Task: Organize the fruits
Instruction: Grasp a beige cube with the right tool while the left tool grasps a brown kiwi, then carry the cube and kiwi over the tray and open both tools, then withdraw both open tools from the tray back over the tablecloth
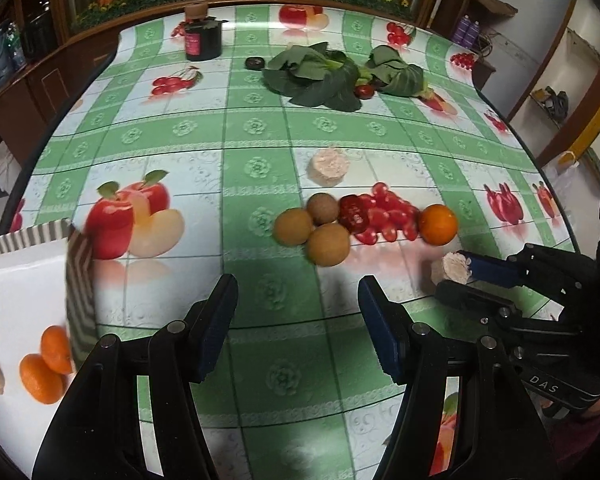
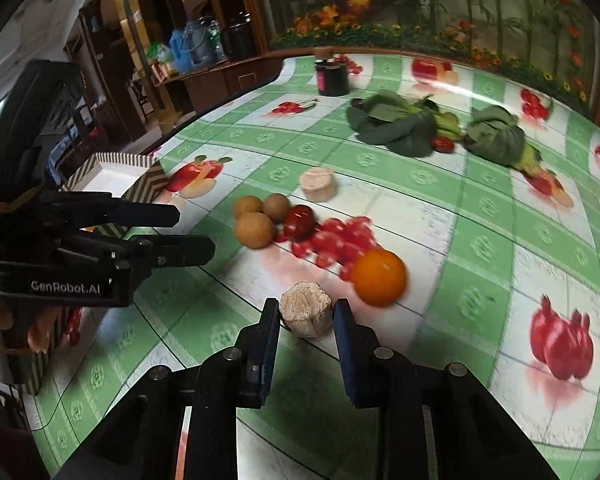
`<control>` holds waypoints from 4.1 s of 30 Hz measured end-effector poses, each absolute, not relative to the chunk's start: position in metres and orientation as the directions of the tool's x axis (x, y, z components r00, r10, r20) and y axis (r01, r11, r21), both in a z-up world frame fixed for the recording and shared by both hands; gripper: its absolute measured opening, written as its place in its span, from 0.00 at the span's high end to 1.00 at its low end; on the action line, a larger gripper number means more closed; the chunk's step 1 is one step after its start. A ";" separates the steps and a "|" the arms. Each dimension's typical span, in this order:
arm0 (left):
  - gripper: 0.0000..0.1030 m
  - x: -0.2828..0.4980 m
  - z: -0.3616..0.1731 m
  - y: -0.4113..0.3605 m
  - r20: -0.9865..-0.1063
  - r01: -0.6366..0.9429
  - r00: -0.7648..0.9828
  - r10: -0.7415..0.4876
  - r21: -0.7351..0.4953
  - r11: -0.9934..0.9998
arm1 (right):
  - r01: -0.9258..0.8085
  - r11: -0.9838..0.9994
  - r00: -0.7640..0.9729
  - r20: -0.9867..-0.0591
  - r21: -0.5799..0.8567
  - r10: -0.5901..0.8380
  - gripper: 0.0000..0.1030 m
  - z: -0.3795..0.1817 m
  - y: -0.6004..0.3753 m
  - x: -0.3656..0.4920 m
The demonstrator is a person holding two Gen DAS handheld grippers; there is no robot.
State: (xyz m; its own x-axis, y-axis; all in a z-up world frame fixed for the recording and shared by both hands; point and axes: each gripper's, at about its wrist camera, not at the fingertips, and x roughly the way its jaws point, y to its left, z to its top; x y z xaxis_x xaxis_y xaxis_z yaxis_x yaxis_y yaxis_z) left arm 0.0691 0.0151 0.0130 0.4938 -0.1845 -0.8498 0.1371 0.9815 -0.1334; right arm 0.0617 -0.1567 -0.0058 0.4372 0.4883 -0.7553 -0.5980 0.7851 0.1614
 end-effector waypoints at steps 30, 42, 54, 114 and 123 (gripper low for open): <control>0.74 0.054 0.021 0.015 -0.824 0.105 0.540 -0.170 -0.135 0.985 | -0.607 0.749 0.393 -0.718 0.266 0.574 0.74 0.002 -0.164 0.047; 0.73 -0.010 0.043 0.057 -0.786 0.027 0.615 -0.055 -0.049 0.998 | -0.665 0.692 0.357 -0.694 0.281 0.625 0.74 0.017 -0.122 0.015; 0.73 -0.058 0.048 0.123 -0.760 -0.112 0.646 0.076 0.004 0.994 | -0.751 0.612 0.307 -0.690 0.248 0.656 0.74 0.031 -0.063 -0.019; 0.51 -0.111 0.020 0.223 -0.823 -0.346 0.536 0.190 -0.008 0.938 | -0.883 0.415 0.134 -0.733 0.218 0.667 0.68 0.008 0.063 -0.066; 0.51 -0.106 0.034 0.203 -0.799 -0.310 0.574 0.182 -0.007 0.951 | -0.864 0.456 0.187 -0.703 0.215 0.686 0.68 0.022 0.036 -0.061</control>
State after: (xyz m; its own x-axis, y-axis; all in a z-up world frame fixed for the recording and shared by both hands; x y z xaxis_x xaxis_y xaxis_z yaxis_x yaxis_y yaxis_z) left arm -0.1057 0.2033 0.0343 0.5736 0.1817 -0.7987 -0.3105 0.9506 -0.0068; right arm -0.0611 0.0358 0.0221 0.1868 0.6863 -0.7029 -0.8638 0.4556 0.2153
